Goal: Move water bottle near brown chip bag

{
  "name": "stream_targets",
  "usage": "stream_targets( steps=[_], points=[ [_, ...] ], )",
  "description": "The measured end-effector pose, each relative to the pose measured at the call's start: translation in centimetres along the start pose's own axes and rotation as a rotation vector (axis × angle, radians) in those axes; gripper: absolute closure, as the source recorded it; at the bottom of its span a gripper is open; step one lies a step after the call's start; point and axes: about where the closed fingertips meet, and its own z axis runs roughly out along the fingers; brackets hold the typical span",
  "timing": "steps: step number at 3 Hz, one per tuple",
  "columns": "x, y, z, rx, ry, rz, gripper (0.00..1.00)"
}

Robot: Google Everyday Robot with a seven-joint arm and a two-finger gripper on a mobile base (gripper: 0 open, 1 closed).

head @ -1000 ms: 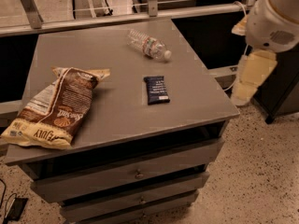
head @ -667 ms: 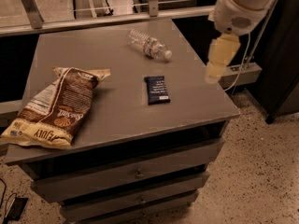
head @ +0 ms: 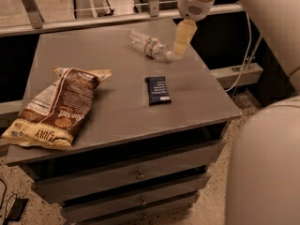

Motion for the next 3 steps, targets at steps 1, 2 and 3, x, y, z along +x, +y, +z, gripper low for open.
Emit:
stream_targets(
  steps=[1,2,3],
  points=[
    [-2.4,-3.0,4.0,-0.012,-0.093,0.043,0.00],
    [-5.8,-4.1,7.0,-0.033,-0.173,0.083,0.00],
    [-7.0,-4.5,9.5,-0.049,-0.166,0.132,0.17]
  ],
)
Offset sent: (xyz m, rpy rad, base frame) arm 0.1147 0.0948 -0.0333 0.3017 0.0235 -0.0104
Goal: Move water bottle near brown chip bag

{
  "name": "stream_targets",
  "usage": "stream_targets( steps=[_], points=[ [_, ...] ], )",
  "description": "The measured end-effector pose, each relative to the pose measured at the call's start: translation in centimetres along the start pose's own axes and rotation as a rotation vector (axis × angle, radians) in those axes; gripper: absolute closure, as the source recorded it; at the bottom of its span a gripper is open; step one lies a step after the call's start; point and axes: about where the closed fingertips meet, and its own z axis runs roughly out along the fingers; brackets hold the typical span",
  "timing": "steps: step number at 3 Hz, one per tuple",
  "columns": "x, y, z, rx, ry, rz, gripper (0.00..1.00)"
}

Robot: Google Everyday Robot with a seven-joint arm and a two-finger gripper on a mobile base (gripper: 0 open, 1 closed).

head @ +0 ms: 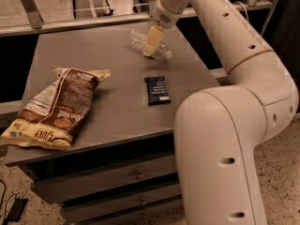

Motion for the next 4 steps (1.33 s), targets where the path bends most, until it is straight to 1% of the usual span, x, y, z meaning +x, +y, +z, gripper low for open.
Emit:
stream_targets(
  steps=[1,2,3,4],
  points=[
    [0.9,0.0,2.4,-0.003,0.060,0.040,0.41],
    [3.0,0.6,4.2,-0.021,0.117,0.074,0.64],
    [3.2,0.7,4.2,-0.023,0.120,0.077,0.87],
    [2.2,1.0,2.0,-0.026,0.060,0.036,1.00]
  ],
)
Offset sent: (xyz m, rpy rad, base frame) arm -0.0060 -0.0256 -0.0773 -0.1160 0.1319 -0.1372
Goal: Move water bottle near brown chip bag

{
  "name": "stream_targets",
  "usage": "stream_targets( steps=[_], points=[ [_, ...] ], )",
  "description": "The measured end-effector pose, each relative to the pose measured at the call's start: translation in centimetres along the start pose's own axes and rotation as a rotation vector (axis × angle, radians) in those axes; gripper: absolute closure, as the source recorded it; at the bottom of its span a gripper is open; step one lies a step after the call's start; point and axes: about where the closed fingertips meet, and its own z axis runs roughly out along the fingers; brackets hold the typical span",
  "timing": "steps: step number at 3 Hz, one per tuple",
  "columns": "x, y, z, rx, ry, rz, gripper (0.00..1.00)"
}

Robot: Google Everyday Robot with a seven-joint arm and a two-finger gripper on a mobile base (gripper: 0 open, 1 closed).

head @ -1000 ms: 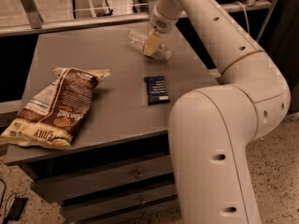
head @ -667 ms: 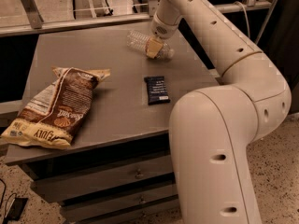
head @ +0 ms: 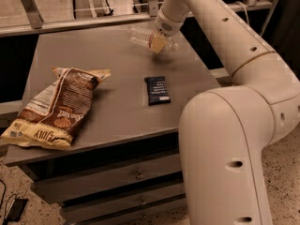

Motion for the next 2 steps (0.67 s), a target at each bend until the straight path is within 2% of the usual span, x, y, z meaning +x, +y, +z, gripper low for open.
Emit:
stream_targets(
  steps=[1,2],
  points=[
    [-2.4,0.4,-2.3,0.008,-0.056,-0.050,1.00],
    [-5.7,1.8,-2.4,-0.022,-0.093,-0.119,1.00]
  ],
)
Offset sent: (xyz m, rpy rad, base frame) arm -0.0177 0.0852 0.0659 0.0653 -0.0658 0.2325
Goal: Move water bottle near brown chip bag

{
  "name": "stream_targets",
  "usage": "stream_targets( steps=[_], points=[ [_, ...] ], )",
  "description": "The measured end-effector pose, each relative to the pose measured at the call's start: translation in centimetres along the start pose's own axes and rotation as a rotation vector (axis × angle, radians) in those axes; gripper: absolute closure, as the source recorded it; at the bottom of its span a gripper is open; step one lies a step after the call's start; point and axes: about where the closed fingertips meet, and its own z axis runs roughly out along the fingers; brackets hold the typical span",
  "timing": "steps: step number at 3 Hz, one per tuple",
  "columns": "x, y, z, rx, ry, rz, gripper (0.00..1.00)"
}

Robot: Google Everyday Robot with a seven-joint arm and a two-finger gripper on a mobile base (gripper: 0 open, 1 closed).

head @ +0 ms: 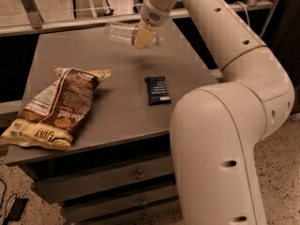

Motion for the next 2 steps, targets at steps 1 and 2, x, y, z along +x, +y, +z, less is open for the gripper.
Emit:
stream_targets(
  steps=[1,2],
  points=[
    [-3.3,2.7,1.1,-0.072,-0.031,-0.077,1.00],
    [-4.9,5.6,2.2,-0.130,-0.031,-0.121,1.00]
  ],
)
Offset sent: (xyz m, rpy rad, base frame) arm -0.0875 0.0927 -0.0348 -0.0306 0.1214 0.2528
